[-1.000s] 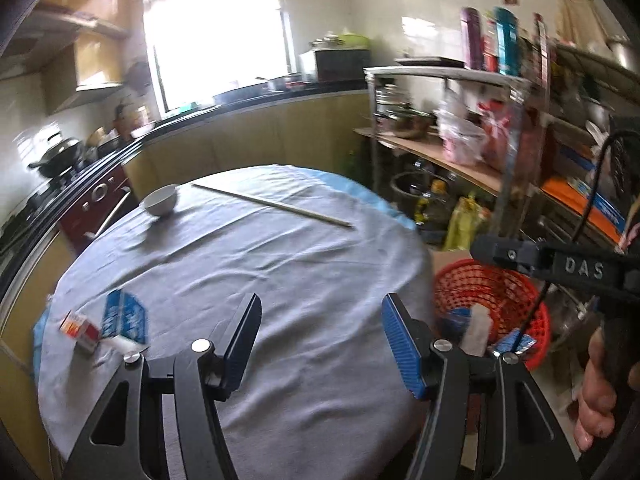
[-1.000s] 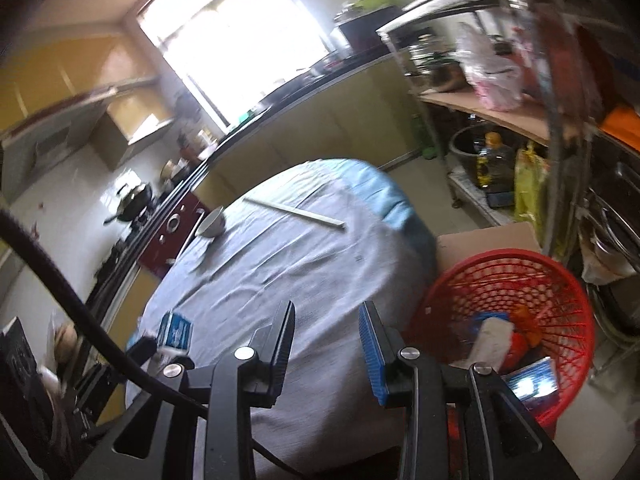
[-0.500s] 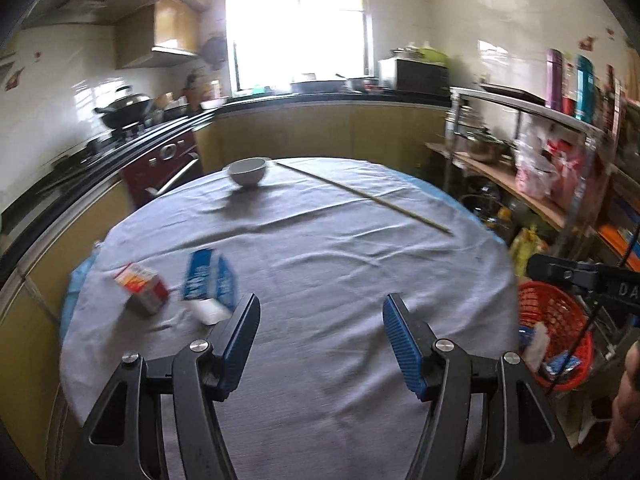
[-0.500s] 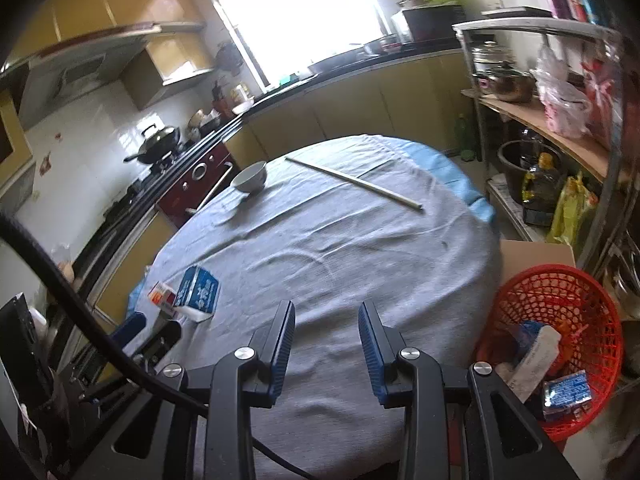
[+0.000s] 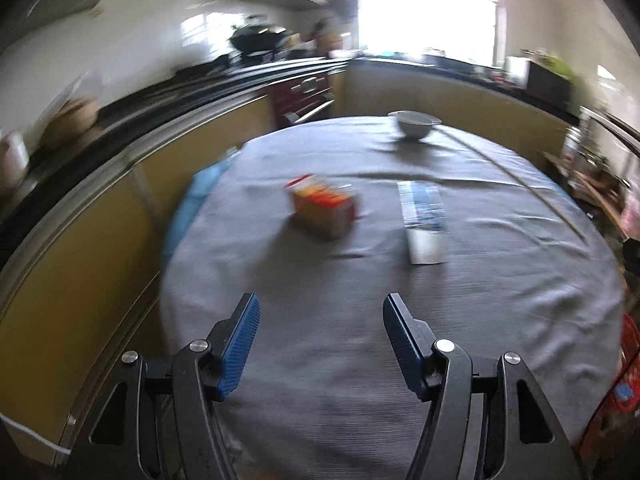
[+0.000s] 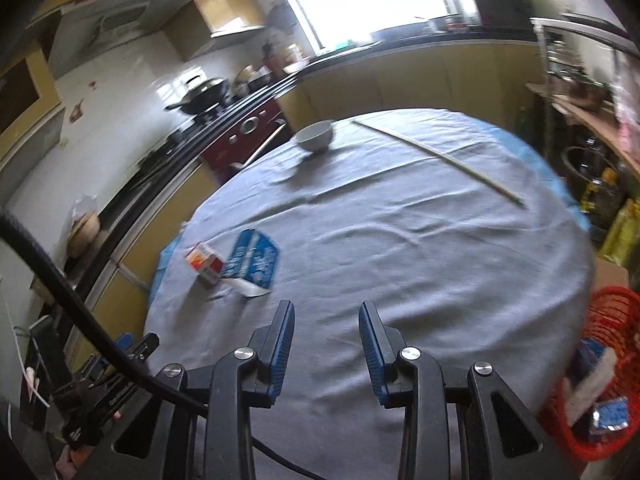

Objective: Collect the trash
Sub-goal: 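Move both open tools back over the table toward the boxes, then grasp the blue toothpaste box with the right tool while the left tool grasps the red-white medicine box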

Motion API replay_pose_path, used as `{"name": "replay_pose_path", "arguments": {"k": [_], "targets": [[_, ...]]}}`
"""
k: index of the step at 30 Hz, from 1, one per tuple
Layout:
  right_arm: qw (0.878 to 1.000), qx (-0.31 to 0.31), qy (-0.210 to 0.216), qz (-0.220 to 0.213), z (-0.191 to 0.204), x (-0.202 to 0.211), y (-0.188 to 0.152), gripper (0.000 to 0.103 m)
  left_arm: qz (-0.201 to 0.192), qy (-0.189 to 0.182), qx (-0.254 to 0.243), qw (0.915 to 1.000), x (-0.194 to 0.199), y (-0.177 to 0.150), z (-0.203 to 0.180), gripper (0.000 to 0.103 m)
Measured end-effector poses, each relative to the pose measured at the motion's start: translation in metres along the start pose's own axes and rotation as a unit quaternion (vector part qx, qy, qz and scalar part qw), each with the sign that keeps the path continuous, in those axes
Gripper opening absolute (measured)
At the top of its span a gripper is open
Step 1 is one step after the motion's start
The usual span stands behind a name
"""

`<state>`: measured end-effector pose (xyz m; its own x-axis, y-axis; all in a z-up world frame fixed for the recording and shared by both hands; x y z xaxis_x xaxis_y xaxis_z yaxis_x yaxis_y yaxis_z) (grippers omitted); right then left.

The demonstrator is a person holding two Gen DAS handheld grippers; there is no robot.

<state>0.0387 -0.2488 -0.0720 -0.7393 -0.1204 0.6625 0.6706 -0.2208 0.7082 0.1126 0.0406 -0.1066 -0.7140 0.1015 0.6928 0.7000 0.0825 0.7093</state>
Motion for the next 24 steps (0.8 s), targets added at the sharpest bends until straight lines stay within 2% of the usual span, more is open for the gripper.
{"name": "replay_pose_path", "arguments": {"k": [4, 6, 7, 11, 15, 21, 24], "targets": [[0.999, 0.027, 0.030, 0.014, 0.037, -0.031, 0.015, 0.042, 0.012, 0.025, 0.028, 0.9992, -0.013, 0.001, 0.032, 0.065], [0.998, 0.045, 0.039, 0.019, 0.058, -0.050, 0.024, 0.065, 0.018, 0.034, 0.037, 0.9986, -0.019, 0.001, 0.043, 0.065], [0.998, 0.050, 0.044, 0.017, 0.066, -0.058, 0.028, 0.067, 0.020, 0.037, 0.040, 0.9983, -0.022, 0.002, 0.047, 0.065], [0.995, 0.079, 0.052, 0.028, 0.096, -0.094, 0.044, 0.068, 0.028, 0.048, 0.051, 0.9971, -0.031, 0.004, 0.060, 0.065], [0.992, 0.102, 0.043, 0.055, 0.120, -0.142, 0.052, 0.068, 0.034, 0.057, 0.061, 0.9959, -0.041, 0.012, 0.073, 0.065], [0.991, 0.088, 0.003, 0.102, 0.119, -0.203, 0.047, 0.068, 0.034, 0.059, 0.077, 0.9947, -0.052, 0.041, 0.083, 0.065], [0.989, 0.073, -0.008, 0.126, 0.117, -0.227, 0.041, 0.068, 0.039, 0.052, 0.086, 0.9942, -0.063, 0.062, 0.078, 0.072]]}}
Point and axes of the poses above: each gripper's, at about its wrist camera, not at the fingertips, and x roughly against the way its jaws point, z to its left, y to its top, the point moved 10 cm from there along -x, roughly the way its jaws point, and after that the axes turned 12 degrees about x, right-handed, at the moved point
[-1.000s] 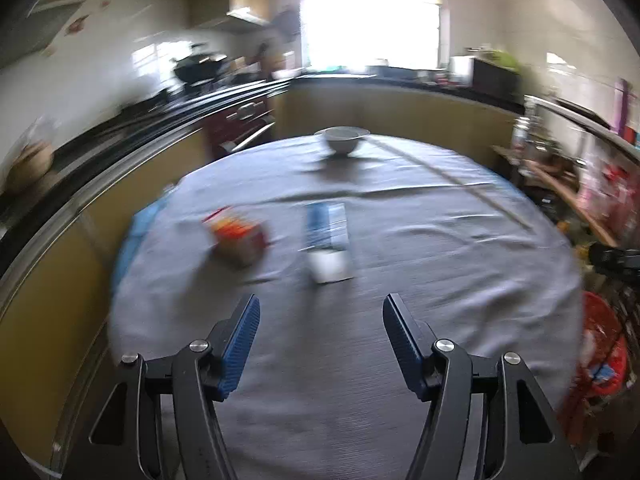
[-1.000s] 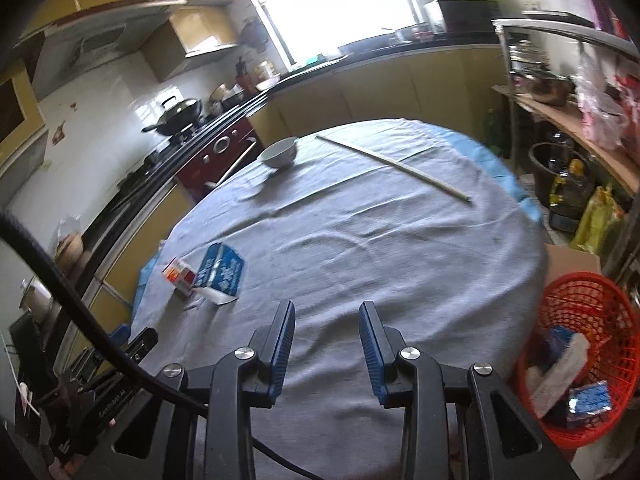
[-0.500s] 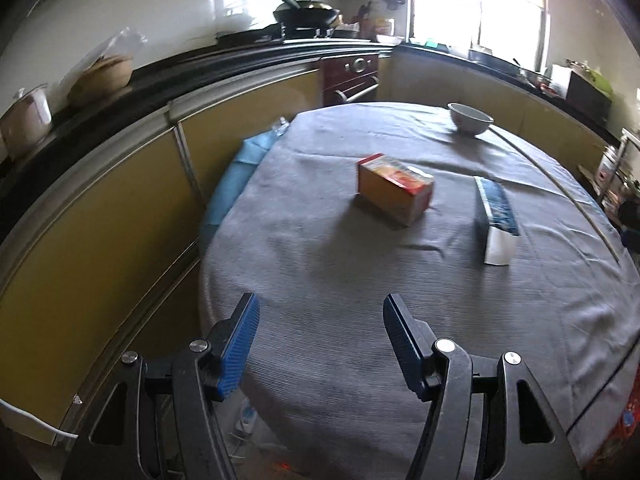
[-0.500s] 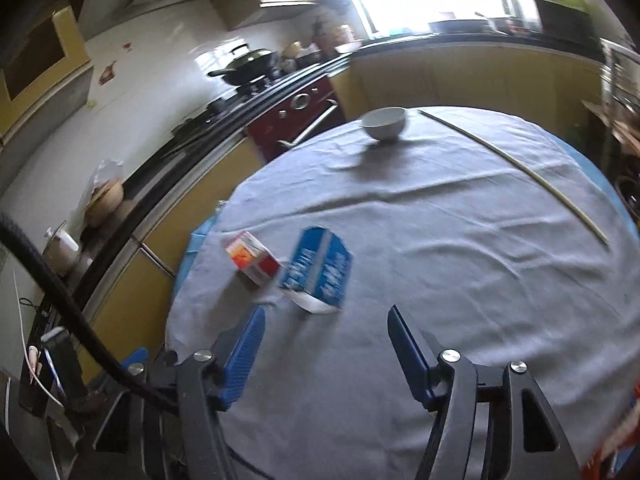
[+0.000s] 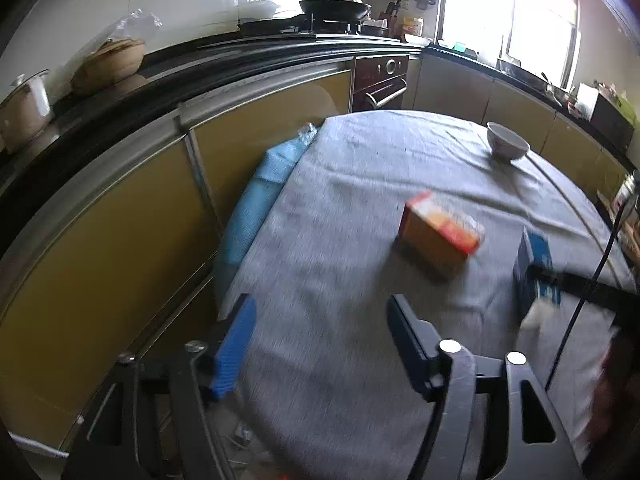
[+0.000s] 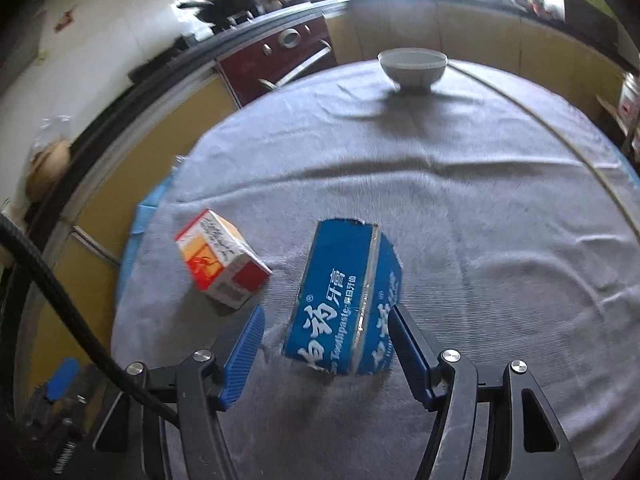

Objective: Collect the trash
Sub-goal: 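Grasp the blue toothpaste box with the right tool while the left tool grasps the red-white medicine box, then lift the medicine box with the left tool and hold it up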

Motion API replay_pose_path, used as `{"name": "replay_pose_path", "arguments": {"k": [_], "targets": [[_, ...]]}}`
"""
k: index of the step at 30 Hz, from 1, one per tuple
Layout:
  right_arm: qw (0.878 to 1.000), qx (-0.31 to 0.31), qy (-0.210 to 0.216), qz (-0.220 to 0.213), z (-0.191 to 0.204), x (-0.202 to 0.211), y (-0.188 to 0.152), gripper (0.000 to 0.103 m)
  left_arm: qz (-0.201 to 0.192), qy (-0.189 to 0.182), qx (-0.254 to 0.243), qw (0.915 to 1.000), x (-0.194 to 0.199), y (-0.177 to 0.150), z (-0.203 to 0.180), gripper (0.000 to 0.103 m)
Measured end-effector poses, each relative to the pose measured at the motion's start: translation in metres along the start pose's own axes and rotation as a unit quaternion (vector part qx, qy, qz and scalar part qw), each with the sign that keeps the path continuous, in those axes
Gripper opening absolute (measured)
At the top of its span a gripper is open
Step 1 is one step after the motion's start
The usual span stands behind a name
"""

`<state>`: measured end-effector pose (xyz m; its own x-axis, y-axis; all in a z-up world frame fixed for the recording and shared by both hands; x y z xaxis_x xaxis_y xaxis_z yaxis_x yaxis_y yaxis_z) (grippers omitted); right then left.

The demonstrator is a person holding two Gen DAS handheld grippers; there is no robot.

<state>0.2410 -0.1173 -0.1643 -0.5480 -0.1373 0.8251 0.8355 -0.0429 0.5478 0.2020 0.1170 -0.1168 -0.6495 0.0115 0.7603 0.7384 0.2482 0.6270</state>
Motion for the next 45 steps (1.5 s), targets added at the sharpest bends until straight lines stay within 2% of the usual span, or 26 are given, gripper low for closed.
{"name": "replay_pose_path", "arguments": {"k": [2, 4, 5, 9, 12, 14, 20, 24, 26, 29, 31, 34, 37, 39, 41, 42, 45], "targets": [[1.000, 0.003, -0.016, 0.005, -0.002, -0.007, 0.001, 0.067, 0.013, -0.020, 0.011, 0.9996, -0.008, 0.014, -0.014, 0.073], [1.000, 0.005, -0.027, 0.008, -0.007, -0.012, -0.001, 0.057, 0.027, -0.033, 0.017, 0.9990, -0.018, 0.024, -0.028, 0.075], [1.000, 0.006, -0.026, 0.007, -0.008, -0.012, -0.002, 0.056, 0.037, -0.038, 0.018, 0.9984, -0.025, 0.028, -0.037, 0.075], [1.000, 0.008, -0.020, -0.013, -0.024, 0.000, -0.002, 0.048, 0.087, -0.036, 0.026, 0.9952, -0.053, 0.032, -0.068, 0.075], [0.999, 0.000, -0.010, -0.031, -0.037, 0.015, -0.006, 0.048, 0.128, -0.028, 0.051, 0.9900, -0.077, 0.031, -0.088, 0.075], [0.999, 0.002, -0.009, -0.042, -0.046, 0.024, -0.010, 0.048, 0.139, -0.020, 0.055, 0.9886, -0.087, 0.032, -0.100, 0.075], [0.998, 0.001, 0.002, -0.067, -0.062, 0.049, -0.024, 0.048, 0.169, 0.032, 0.045, 0.9840, -0.114, 0.023, -0.115, 0.074], [0.997, -0.007, 0.019, -0.074, -0.073, 0.057, -0.036, 0.048, 0.163, 0.031, 0.052, 0.9848, -0.115, 0.023, -0.117, 0.075], [0.997, -0.014, 0.023, -0.076, -0.080, 0.060, -0.041, 0.048, 0.161, 0.027, 0.056, 0.9850, -0.113, 0.022, -0.118, 0.070], [0.996, -0.024, 0.032, -0.082, -0.089, 0.065, -0.049, 0.048, 0.191, 0.025, 0.049, 0.9801, -0.117, 0.008, -0.123, 0.067], [0.995, -0.029, 0.032, -0.086, -0.096, 0.069, -0.053, 0.048, 0.195, 0.007, 0.063, 0.9787, -0.113, 0.006, -0.128, 0.067], [0.995, -0.032, 0.032, -0.093, -0.103, 0.075, -0.059, 0.048, 0.164, 0.026, 0.050, 0.9848, -0.106, 0.016, -0.130, 0.067], [0.994, -0.041, 0.038, -0.093, -0.108, 0.079, -0.067, 0.048, 0.174, 0.032, 0.041, 0.9834, -0.113, 0.012, -0.131, 0.067], [0.994, -0.046, 0.038, -0.095, -0.112, 0.082, -0.071, 0.048, 0.197, 0.036, 0.044, 0.9788, -0.123, 0.002, -0.128, 0.061], [0.993, -0.051, 0.039, -0.099, -0.115, 0.088, -0.073, 0.048, 0.227, 0.019, 0.060, 0.9719, -0.128, -0.011, -0.126, 0.049], [0.993, -0.052, 0.038, -0.104, -0.117, 0.092, -0.074, 0.048, 0.231, 0.014, 0.068, 0.9706, -0.128, -0.014, -0.125, 0.049], [0.991, -0.053, 0.032, -0.118, -0.121, 0.105, -0.076, 0.048, 0.213, 0.008, 0.060, 0.9752, -0.114, -0.019, -0.127, 0.048]]}}
Point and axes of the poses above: each gripper's, at about its wrist camera, not at the fingertips, and x roughly against the way its jaws point, z to its left, y to its top, the point moved 10 cm from there along -x, roughly the way its jaws point, and after that the axes turned 12 degrees about x, right-handed, at the moved point
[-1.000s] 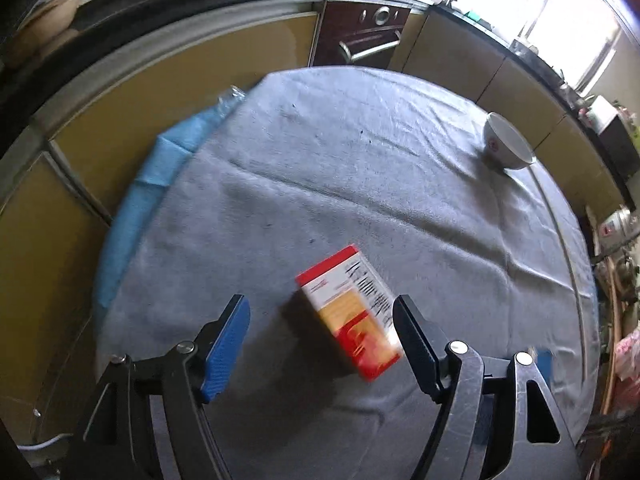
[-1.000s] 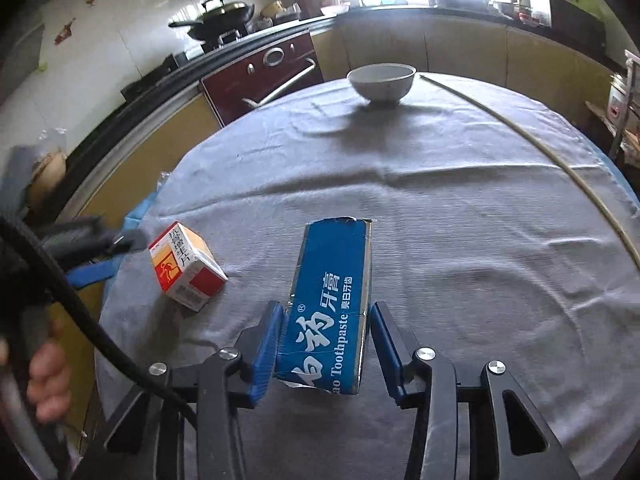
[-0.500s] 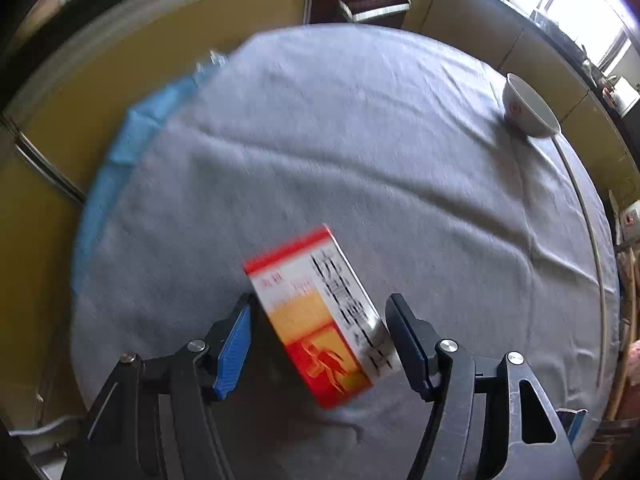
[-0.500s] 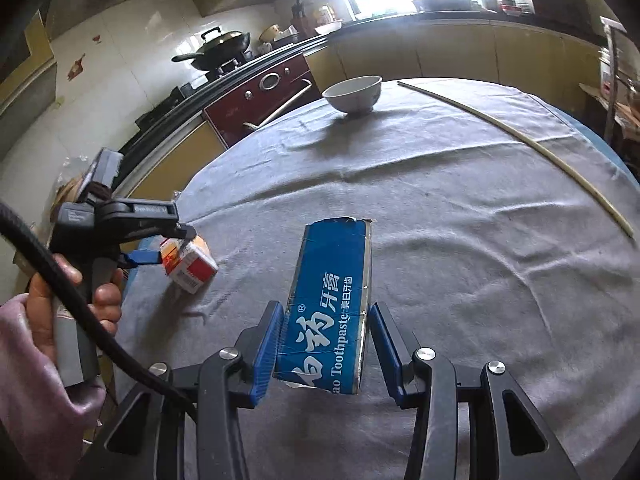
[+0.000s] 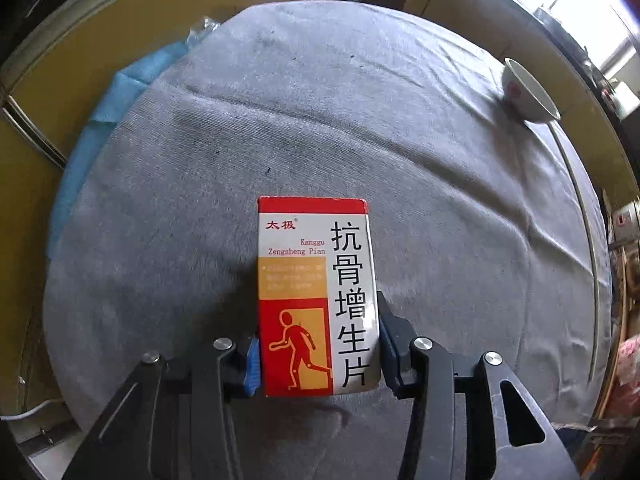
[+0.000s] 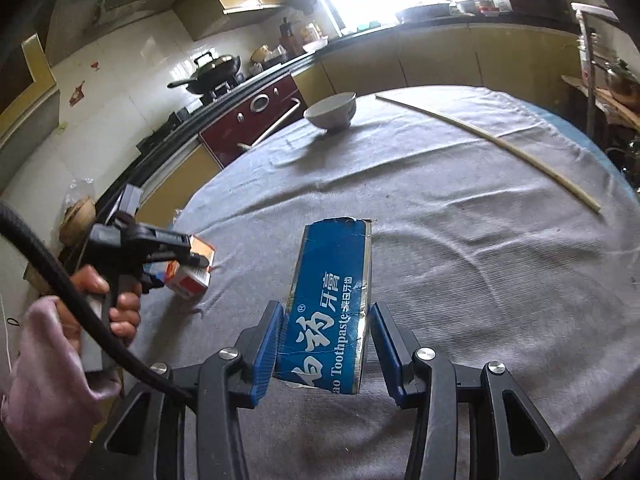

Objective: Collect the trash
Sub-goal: 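Lift the medicine box with the left tool and hold it up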

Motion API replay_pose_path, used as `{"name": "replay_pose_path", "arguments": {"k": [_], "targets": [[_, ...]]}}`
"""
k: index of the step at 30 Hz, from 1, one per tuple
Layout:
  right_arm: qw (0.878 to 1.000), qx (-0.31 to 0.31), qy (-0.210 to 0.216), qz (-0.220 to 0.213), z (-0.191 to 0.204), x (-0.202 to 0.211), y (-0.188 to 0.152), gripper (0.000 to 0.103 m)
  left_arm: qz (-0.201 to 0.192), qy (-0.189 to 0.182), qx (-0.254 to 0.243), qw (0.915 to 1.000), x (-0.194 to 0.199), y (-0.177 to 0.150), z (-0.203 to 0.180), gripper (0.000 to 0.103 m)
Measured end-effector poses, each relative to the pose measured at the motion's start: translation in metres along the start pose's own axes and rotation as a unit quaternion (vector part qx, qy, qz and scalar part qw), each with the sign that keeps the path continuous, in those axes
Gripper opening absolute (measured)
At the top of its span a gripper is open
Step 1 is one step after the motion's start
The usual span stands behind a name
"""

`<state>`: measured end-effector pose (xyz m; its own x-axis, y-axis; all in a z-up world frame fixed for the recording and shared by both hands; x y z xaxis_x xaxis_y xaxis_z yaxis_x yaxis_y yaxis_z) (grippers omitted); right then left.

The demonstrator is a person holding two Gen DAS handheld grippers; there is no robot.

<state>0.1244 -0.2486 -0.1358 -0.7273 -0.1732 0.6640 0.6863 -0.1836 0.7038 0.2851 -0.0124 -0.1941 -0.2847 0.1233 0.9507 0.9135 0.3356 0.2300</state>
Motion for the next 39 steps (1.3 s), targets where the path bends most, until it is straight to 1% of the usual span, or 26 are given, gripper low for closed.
{"name": "replay_pose_path", "arguments": {"k": [3, 4, 6, 8, 10, 14, 15, 16, 19, 24, 32, 36, 39], "targets": [[1.000, 0.002, -0.010, -0.012, -0.004, 0.014, -0.001, 0.048, -0.022, -0.008, -0.041, 0.9989, 0.019, -0.020, -0.011, 0.048], [1.000, 0.001, -0.012, -0.014, -0.006, 0.018, -0.001, 0.048, -0.034, -0.009, -0.065, 0.9973, 0.029, -0.032, -0.018, 0.048], [1.000, -0.005, -0.017, -0.022, -0.010, 0.029, -0.002, 0.048, -0.046, -0.014, -0.100, 0.9938, 0.044, -0.056, -0.026, 0.048], [0.999, -0.009, -0.021, -0.027, -0.012, 0.038, -0.004, 0.048, -0.054, -0.020, -0.134, 0.9892, 0.057, -0.084, -0.036, 0.048], [0.999, -0.012, -0.024, -0.032, -0.014, 0.048, -0.008, 0.048, -0.069, -0.024, -0.169, 0.9828, 0.071, -0.112, -0.045, 0.048], [0.999, -0.011, -0.031, -0.037, -0.016, 0.064, -0.018, 0.048, -0.104, -0.026, -0.215, 0.9707, 0.094, -0.145, -0.057, 0.048], [0.999, -0.011, -0.035, -0.039, -0.017, 0.070, -0.021, 0.048, -0.119, -0.024, -0.226, 0.9666, 0.102, -0.155, -0.059, 0.048], [0.999, -0.012, -0.036, -0.040, -0.018, 0.073, -0.024, 0.048, -0.130, -0.023, -0.233, 0.9635, 0.105, -0.157, -0.066, 0.048], [0.998, -0.014, -0.044, -0.043, -0.022, 0.087, -0.032, 0.048, -0.156, -0.024, -0.247, 0.9559, 0.125, -0.175, -0.066, 0.048], [0.997, -0.015, -0.054, -0.045, -0.027, 0.105, -0.044, 0.048, -0.185, -0.026, -0.263, 0.9466, 0.145, -0.196, -0.064, 0.048], [0.997, -0.018, -0.059, -0.054, -0.024, 0.124, -0.049, 0.048, -0.206, -0.032, -0.276, 0.9384, 0.164, -0.216, -0.059, 0.048], [0.996, -0.012, -0.061, -0.061, -0.015, 0.133, -0.047, 0.048, -0.221, -0.032, -0.278, 0.9340, 0.173, -0.220, -0.057, 0.048], [0.996, -0.005, -0.061, -0.064, -0.009, 0.138, -0.047, 0.048, -0.241, -0.028, -0.280, 0.9286, 0.183, -0.222, -0.053, 0.048]]}}
Point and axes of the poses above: each gripper's, at about its wrist camera, not at the fingertips, and x roughly against the way its jaws point, z to its left, y to its top, the point moved 10 cm from there along -x, roughly the way its jaws point, and after that the axes turned 12 degrees about x, right-handed, at the moved point
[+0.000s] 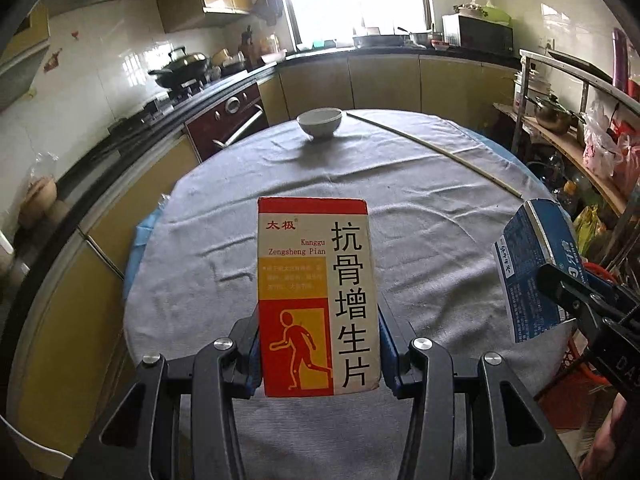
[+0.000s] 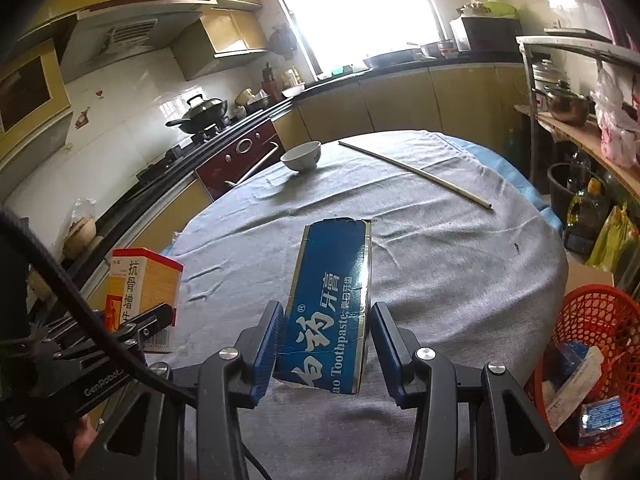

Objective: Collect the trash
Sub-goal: 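Lift the medicine box with the left tool and hold it up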

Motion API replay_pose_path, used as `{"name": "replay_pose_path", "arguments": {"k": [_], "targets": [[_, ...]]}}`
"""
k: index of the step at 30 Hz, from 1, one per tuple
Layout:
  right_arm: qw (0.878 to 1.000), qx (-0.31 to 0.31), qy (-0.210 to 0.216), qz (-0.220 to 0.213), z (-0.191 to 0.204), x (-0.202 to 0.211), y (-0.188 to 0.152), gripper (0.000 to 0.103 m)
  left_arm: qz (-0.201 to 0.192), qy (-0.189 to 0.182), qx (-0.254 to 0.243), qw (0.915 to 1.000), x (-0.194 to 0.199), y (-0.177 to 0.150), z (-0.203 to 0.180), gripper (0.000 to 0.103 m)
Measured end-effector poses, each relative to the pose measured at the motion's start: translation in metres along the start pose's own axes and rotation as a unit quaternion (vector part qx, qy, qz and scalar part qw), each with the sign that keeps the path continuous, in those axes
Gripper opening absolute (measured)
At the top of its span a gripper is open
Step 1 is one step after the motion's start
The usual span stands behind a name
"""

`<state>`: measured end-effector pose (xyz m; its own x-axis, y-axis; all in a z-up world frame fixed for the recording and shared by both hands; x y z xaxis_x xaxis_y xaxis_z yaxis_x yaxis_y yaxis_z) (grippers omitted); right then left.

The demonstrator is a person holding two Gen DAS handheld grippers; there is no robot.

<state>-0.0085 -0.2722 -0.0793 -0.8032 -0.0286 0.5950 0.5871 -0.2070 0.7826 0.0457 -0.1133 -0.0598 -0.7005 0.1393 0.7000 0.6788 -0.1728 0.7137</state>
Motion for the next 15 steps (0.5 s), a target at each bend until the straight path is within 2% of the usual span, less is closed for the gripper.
{"name": "replay_pose_path", "arguments": {"k": [15], "targets": [[1.000, 0.015, 0.002, -0.020, 0.025, 0.021, 0.015, 0.048, -0.057, 0.014, -0.003, 0.9983, 0.042, 0.013, 0.020, 0.049]]}}
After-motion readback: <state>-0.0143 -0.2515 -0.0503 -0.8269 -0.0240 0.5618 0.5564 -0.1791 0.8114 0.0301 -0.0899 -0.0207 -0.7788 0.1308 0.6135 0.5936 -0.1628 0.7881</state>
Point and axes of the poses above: each gripper's, at about its wrist camera, not at the fingertips, and x roughly against the way its jaws point, z to its left, y to its top, the point moved 10 cm from there along -x, roughly the way its jaws point, and after that the axes turned 12 degrees about x, right-handed, at the moved point
